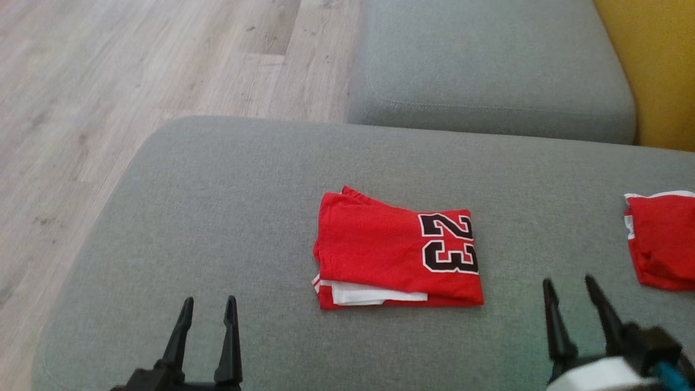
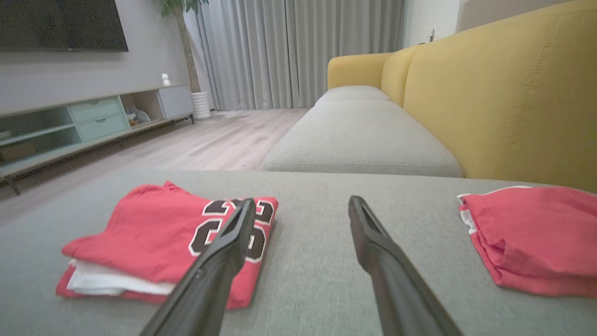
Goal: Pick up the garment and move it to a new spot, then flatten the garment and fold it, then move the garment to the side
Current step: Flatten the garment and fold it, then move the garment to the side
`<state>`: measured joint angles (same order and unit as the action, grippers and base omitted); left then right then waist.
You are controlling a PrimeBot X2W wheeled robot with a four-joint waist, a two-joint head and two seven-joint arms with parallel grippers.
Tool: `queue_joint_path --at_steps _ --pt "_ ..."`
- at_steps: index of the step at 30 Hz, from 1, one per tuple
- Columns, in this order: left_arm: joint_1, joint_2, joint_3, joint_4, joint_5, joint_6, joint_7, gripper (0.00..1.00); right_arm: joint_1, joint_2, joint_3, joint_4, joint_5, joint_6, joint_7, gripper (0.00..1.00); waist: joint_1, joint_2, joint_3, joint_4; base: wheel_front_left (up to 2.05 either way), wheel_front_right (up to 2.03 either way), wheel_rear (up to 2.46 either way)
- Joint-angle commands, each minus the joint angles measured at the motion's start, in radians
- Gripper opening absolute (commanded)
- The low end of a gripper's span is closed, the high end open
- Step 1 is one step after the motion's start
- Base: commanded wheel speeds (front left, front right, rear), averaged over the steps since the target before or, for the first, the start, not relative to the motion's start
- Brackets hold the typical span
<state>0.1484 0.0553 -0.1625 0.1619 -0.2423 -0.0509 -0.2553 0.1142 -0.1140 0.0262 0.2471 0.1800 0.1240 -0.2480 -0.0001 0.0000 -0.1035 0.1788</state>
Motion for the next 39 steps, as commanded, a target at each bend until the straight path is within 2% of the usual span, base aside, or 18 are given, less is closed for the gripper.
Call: queue_joint_path --at_steps 1,8,16,33,39 --pt "-0.028 -0.005 0.034 -0.021 0.017 0.007 -0.006 1.00 -0.009 -0.003 0.018 -0.046 -0.029 0.007 -0.014 1.00 0.0001 0.0000 -0.012 -0.009 0.00 0.00 0.00" --pt "-0.013 -0.003 0.042 0.004 0.063 -0.005 -0.006 1.00 0.104 0.036 0.016 -0.103 -0.115 0.007 -0.014 1.00 0.0001 0.0000 -0.042 -0.020 0.00 0.00 0.00" --pt "-0.007 -0.003 0.055 0.033 0.097 -0.016 -0.006 1.00 0.155 0.058 0.023 -0.116 -0.129 0.007 -0.014 1.00 0.0001 0.0000 -0.057 -0.038 0.00 0.00 0.00" --pt "-0.011 -0.003 0.064 0.064 0.126 -0.033 -0.006 1.00 0.152 0.063 0.001 -0.115 -0.105 0.007 -0.014 1.00 0.0001 0.0000 -0.053 -0.051 0.00 0.00 0.00" --pt "-0.019 -0.004 0.062 0.041 0.138 -0.031 -0.006 1.00 0.102 0.064 0.023 -0.062 0.003 0.007 -0.014 1.00 0.0001 0.0000 -0.021 -0.057 0.00 0.00 0.00"
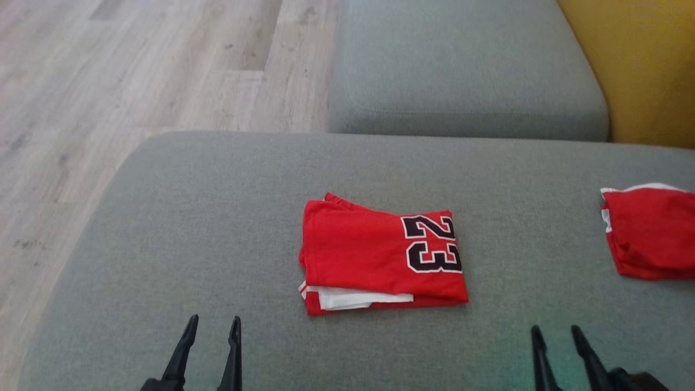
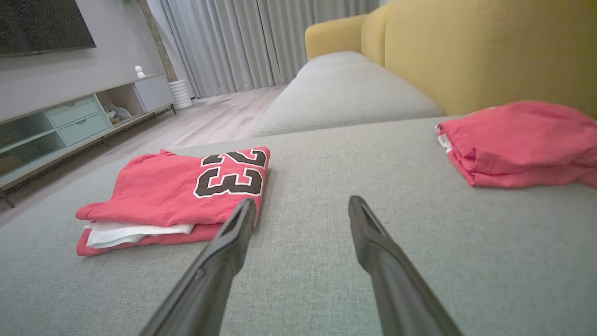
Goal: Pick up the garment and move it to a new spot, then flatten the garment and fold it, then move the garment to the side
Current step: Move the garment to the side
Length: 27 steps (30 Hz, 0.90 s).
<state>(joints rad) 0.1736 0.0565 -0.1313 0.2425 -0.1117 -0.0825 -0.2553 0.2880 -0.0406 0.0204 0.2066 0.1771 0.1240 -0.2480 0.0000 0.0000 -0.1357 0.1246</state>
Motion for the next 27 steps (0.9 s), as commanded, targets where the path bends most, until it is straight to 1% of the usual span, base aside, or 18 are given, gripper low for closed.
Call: queue_joint_path --at_steps 1,4,7,10,13,19,27 --pt "-0.048 -0.005 0.030 -0.047 0.008 0.003 -0.006 1.00 -0.093 -0.010 0.040 -0.005 0.018 0.007 -0.014 1.00 0.0000 0.0000 0.020 -0.003 0.00 0.00 0.00" --pt "-0.057 -0.005 0.021 -0.060 0.004 0.002 -0.006 1.00 -0.176 -0.010 0.079 0.079 0.050 0.007 -0.014 1.00 0.0000 0.0000 0.052 -0.006 0.00 0.00 0.00" --pt "-0.073 -0.006 0.006 -0.061 0.002 0.000 -0.006 1.00 -0.290 -0.010 0.103 0.221 0.099 0.007 -0.013 1.00 0.0000 0.0000 0.085 -0.001 0.00 0.00 0.00" --pt "-0.092 -0.006 -0.015 -0.063 0.008 -0.003 -0.006 1.00 -0.414 -0.010 0.116 0.347 0.165 0.007 0.007 1.00 0.0000 0.0000 0.111 0.017 0.00 0.00 0.00" --pt "-0.117 -0.006 -0.035 -0.067 0.014 -0.008 -0.006 1.00 -0.516 -0.010 0.131 0.458 0.188 0.007 0.034 1.00 0.0000 0.0000 0.132 0.044 0.00 0.00 0.00" --pt "-0.152 -0.006 -0.051 -0.085 0.024 -0.009 -0.006 1.00 -0.651 -0.010 0.161 0.628 0.241 0.007 0.044 1.00 0.0000 0.0000 0.169 0.080 0.00 0.00 0.00" --pt "-0.179 -0.006 -0.080 -0.090 0.016 -0.013 -0.006 1.00 -0.811 -0.010 0.157 0.831 0.248 0.007 0.009 1.00 0.0000 0.0000 0.221 0.111 0.00 0.00 0.00"
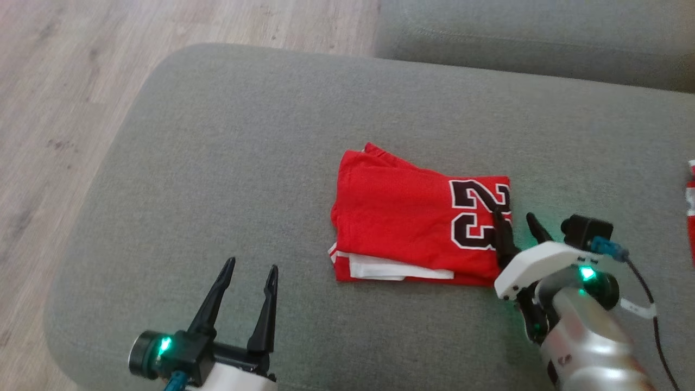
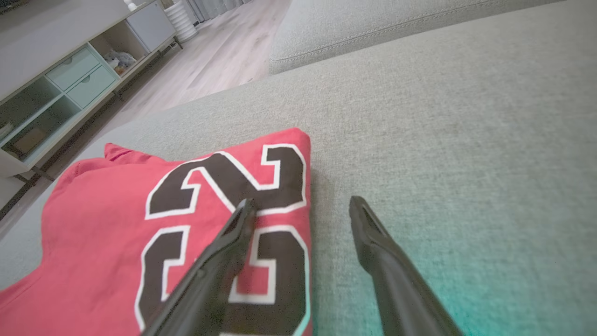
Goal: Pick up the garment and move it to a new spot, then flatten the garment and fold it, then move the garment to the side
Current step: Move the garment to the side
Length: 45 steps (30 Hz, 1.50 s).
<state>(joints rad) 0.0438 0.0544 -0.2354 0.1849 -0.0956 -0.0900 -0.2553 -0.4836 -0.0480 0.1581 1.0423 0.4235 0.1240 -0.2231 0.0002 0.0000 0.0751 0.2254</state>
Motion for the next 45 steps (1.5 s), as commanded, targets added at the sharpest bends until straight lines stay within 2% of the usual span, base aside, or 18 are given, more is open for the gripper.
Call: queue_joint_path --at_steps 1,3,4,9,14,17,24,29,34,37,39,42,45 --pt "-0.053 -0.004 0.021 -0.031 -0.001 -0.007 -0.006 1.00 -0.052 -0.002 0.020 0.023 0.011 0.007 -0.012 0.84 -0.0002 0.0000 0.014 0.014 0.00 0.00 0.00" --pt "-0.061 -0.004 0.019 -0.030 -0.005 -0.007 -0.006 1.00 -0.066 -0.002 0.039 0.056 0.043 0.007 -0.002 0.08 -0.0002 0.0000 0.019 0.021 0.00 0.00 0.00" --pt "-0.063 -0.004 0.019 -0.032 -0.007 -0.005 -0.006 1.00 -0.067 -0.002 0.056 0.062 0.063 0.007 0.005 0.00 -0.0002 0.0000 0.022 0.022 0.00 0.00 0.00" --pt "-0.063 -0.004 0.031 -0.039 -0.016 0.002 -0.006 1.00 -0.090 -0.002 0.071 0.080 0.082 0.007 -0.019 0.00 -0.0002 0.0000 0.037 0.006 0.00 0.00 0.00" --pt "-0.070 -0.004 0.042 -0.093 -0.018 0.010 -0.006 1.00 -0.156 -0.043 0.009 0.068 -0.002 0.007 -0.038 0.00 -0.0002 0.0000 0.081 -0.043 0.00 0.00 0.00" --pt "-0.087 -0.004 0.039 -0.128 -0.030 0.011 -0.006 1.00 -0.192 -0.107 -0.035 0.021 -0.075 0.007 -0.038 0.00 -0.0002 0.0000 0.129 -0.076 0.00 0.00 0.00" --pt "-0.155 -0.004 0.023 -0.175 -0.046 0.002 -0.006 1.00 -0.244 -0.302 -0.164 -0.050 -0.248 0.007 -0.037 0.00 -0.0002 0.0000 0.234 -0.127 0.00 0.00 0.00" --pt "-0.189 -0.004 0.020 -0.184 -0.048 -0.004 -0.006 1.00 -0.238 -0.428 -0.271 -0.130 -0.321 0.007 0.010 0.00 -0.0002 0.0000 0.275 -0.153 0.00 0.00 0.00" --pt "-0.203 -0.004 0.022 -0.186 -0.048 -0.010 -0.006 1.00 -0.180 -0.496 -0.402 -0.298 -0.383 0.007 0.115 0.00 -0.0002 0.0000 0.295 -0.174 0.00 0.00 0.00" --pt "-0.214 -0.004 0.022 -0.187 -0.050 -0.013 -0.006 1.00 -0.131 -0.512 -0.472 -0.411 -0.400 0.007 0.192 0.00 -0.0002 0.0000 0.307 -0.179 0.00 0.00 0.00" --pt "-0.222 -0.004 0.020 -0.186 -0.053 -0.015 -0.006 1.00 -0.098 -0.515 -0.516 -0.491 -0.421 0.007 0.227 1.00 -0.0002 0.0000 0.313 -0.179 0.00 0.00 0.00" --pt "-0.232 -0.004 0.019 -0.177 -0.064 -0.018 -0.006 1.00 -0.052 -0.486 -0.559 -0.613 -0.464 0.007 0.253 1.00 -0.0002 0.0000 0.305 -0.174 0.00 0.00 0.00" --pt "-0.230 -0.004 0.032 -0.158 -0.082 -0.011 -0.006 1.00 -0.005 -0.414 -0.561 -0.708 -0.492 0.007 0.260 1.00 -0.0002 0.0000 0.274 -0.168 0.00 0.00 0.00"
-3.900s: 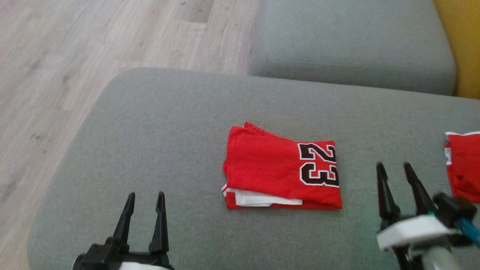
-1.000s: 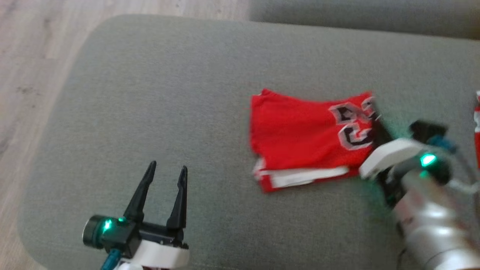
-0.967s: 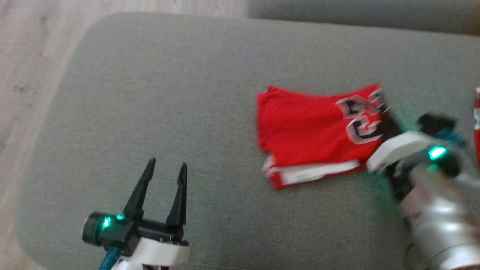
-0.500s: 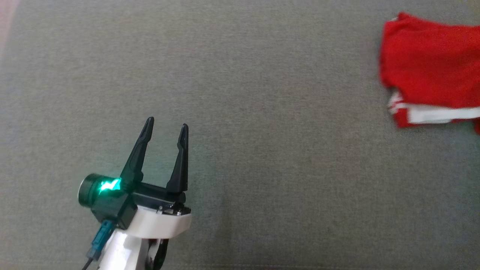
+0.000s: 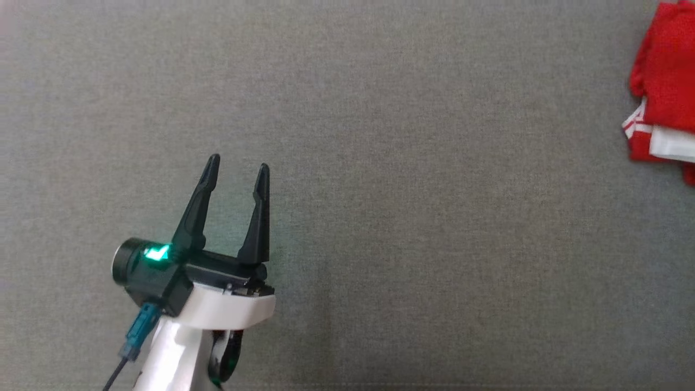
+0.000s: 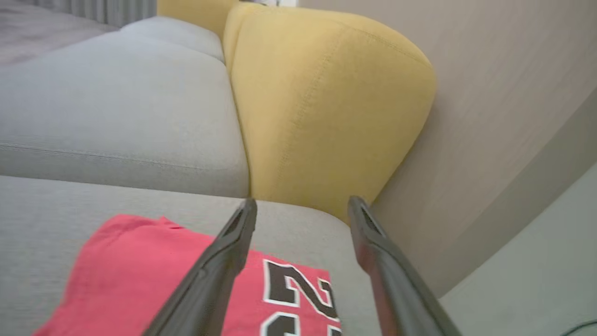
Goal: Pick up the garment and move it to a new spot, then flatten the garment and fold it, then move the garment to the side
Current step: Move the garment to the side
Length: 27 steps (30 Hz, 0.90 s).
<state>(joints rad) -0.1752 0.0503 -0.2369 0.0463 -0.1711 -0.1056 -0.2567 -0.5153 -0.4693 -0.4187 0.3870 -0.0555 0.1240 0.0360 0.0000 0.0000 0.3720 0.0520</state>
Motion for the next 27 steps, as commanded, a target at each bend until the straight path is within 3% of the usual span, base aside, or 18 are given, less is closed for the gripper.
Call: queue_joint_path --at_steps 1,8,13,19,27 --pt "-0.007 0.000 0.034 -0.007 -0.011 0.007 -0.005 1.00 0.042 0.032 0.022 -0.074 -0.022 0.007 -0.001 1.00 0.0000 0.0000 -0.038 0.009 0.00 0.00 0.00" --pt "0.026 0.000 0.044 0.060 -0.060 0.027 -0.005 1.00 0.133 0.176 0.136 -0.100 0.003 0.007 -0.068 1.00 0.0000 0.0000 -0.169 0.040 0.00 0.00 0.00" --pt "0.081 0.000 0.054 0.119 -0.083 0.060 -0.005 1.00 0.254 0.282 0.337 -0.012 0.121 0.007 -0.214 1.00 0.0000 0.0000 -0.320 0.080 0.00 0.00 0.00" --pt "0.159 0.000 0.074 0.146 -0.082 0.079 -0.005 1.00 0.338 0.342 0.533 0.081 0.225 0.007 -0.293 1.00 0.0000 0.0000 -0.422 0.094 0.00 0.00 0.00" --pt "0.221 0.000 0.089 0.184 -0.028 0.081 -0.005 1.00 0.515 0.411 0.504 -0.086 0.195 0.007 -0.297 1.00 0.0000 0.0000 -0.509 0.097 0.00 0.00 0.00"
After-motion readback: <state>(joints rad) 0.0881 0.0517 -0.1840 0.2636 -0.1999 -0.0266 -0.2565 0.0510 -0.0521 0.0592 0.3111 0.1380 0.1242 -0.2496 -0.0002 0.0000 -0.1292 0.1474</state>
